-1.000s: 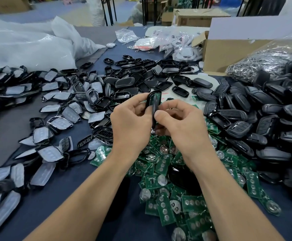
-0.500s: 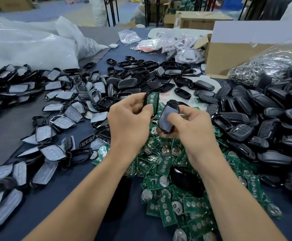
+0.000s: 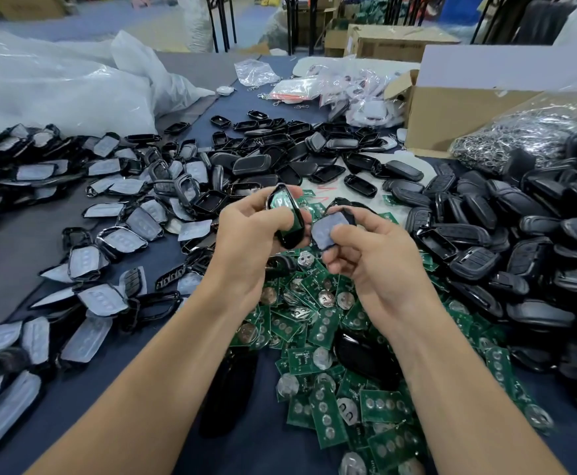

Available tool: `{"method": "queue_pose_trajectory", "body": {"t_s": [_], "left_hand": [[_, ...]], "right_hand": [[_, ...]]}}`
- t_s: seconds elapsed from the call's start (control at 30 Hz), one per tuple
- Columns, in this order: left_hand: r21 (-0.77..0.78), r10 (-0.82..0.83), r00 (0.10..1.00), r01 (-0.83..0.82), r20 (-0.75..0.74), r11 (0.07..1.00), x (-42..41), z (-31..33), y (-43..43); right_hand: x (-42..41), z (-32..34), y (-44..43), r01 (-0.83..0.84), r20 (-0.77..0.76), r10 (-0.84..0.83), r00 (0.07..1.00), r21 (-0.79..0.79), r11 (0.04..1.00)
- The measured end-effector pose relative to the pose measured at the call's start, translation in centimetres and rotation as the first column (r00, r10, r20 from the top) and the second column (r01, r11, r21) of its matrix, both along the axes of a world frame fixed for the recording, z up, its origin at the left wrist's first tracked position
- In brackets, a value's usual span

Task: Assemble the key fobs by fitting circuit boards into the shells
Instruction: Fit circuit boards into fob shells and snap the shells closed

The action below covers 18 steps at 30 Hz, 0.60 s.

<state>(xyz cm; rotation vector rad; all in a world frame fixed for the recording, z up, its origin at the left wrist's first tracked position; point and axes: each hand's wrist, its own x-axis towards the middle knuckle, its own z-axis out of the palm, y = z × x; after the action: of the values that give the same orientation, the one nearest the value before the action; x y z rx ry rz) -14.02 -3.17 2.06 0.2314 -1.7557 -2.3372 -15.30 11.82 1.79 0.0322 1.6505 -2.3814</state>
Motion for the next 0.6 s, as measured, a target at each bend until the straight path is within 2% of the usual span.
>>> {"method": "queue_pose_trajectory", "body": {"t_s": [0.17, 0.3, 0.4, 0.6], "left_hand": [[-0.038, -0.281, 0.959, 0.282, 0.030, 0.959, 0.3, 0.1, -0.5], [-0.112, -0.487, 0.872, 0.481, -0.042, 0.870, 0.3, 0.3, -0.9], [-0.148, -0.473, 0.880, 0.464, -0.034, 0.873, 0.3, 0.3, -0.8], [-0.115, -0.394, 0.919, 0.394, 0.021, 0.912, 0.2, 0.0, -0.6]], "right_hand": [[-0.5, 0.2, 0.4, 0.055, 0.168, -0.020, 0.986, -0.205, 0.977], [-0.7, 0.1, 1.1, -0.044, 0.249, 0.112, 0.962, -0.264, 0.964], [-0.8, 0.2, 1.6, -0.104, 0.255, 0.164, 0.953, -0.233, 0.967], [-0.7, 0.3, 1.7, -0.086, 0.213, 0.113, 0.971, -0.131, 0.988]]}}
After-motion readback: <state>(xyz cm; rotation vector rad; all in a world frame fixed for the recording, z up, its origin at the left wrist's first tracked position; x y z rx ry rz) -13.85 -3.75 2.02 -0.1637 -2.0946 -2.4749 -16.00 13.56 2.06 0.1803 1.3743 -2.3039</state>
